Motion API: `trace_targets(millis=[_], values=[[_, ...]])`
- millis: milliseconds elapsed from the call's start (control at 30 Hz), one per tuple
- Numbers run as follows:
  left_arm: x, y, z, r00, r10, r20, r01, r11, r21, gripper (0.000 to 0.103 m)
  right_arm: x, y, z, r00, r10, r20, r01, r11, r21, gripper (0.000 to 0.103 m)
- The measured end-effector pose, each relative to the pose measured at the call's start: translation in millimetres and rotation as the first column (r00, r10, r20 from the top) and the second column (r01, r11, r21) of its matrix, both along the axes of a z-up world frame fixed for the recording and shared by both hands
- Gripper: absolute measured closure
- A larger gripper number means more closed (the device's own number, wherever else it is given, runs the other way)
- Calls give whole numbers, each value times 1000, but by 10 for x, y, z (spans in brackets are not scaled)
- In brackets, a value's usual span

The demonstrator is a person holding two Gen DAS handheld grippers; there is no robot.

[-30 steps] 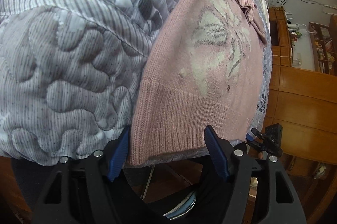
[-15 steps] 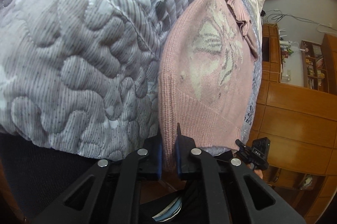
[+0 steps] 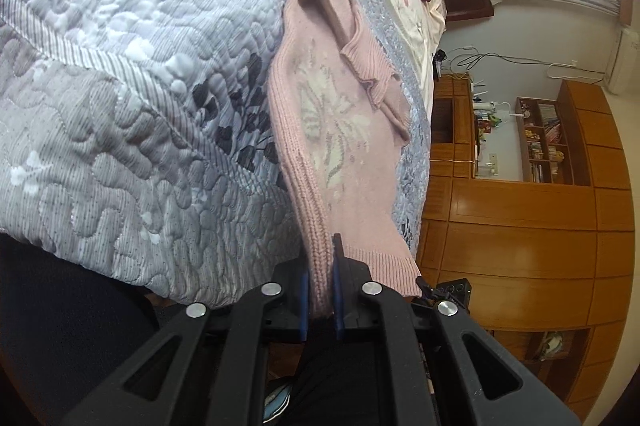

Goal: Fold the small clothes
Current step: 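Grasp the ribbed hem of the sweater with both grippers, then lift the hem with both grippers and fold it up toward the collar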

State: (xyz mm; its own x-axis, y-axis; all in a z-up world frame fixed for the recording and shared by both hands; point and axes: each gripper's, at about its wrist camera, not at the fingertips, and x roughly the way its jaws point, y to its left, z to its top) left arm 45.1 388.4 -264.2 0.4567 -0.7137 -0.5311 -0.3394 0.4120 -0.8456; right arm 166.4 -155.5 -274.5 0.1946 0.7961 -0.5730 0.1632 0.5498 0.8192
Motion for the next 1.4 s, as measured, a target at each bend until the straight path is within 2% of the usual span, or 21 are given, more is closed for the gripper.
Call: trace_targets(millis=[333, 533, 833, 1000, 1200, 1267, 1300, 1400], values=[[445, 167, 318, 996, 62, 61, -59, 997, -56, 95, 458, -114, 245, 998, -65, 25, 63, 995, 81, 95], [848, 355, 333, 993, 104, 65, -99, 993, -69, 95, 896, -84, 327, 994, -100, 37, 96, 992, 85, 95], [1667, 530, 38, 992, 127, 9, -126, 990, -58, 95, 1784, 126, 231, 995, -95, 27, 94, 995, 23, 95], [2156, 597, -256, 992, 118, -49, -120, 992, -41, 95, 2279, 248, -32, 995, -94, -14, 94, 995, -27, 95], [2613, 615, -613, 989, 90, -115, -90, 996, 4, 94, 2685, 386, -391, 995, -84, -57, 79, 992, -98, 94], [2720, 627, -705, 989, 80, -127, -80, 997, 11, 93, 2788, 427, -466, 996, -72, -62, 63, 990, -124, 89], [2754, 639, -733, 988, 83, -132, -81, 997, 16, 88, 2840, 434, -496, 996, -61, -65, 52, 989, -137, 88], [2799, 681, -693, 991, 88, -100, -85, 996, 29, 78, 2921, 474, -462, 998, -20, -51, 12, 988, -154, 73]])
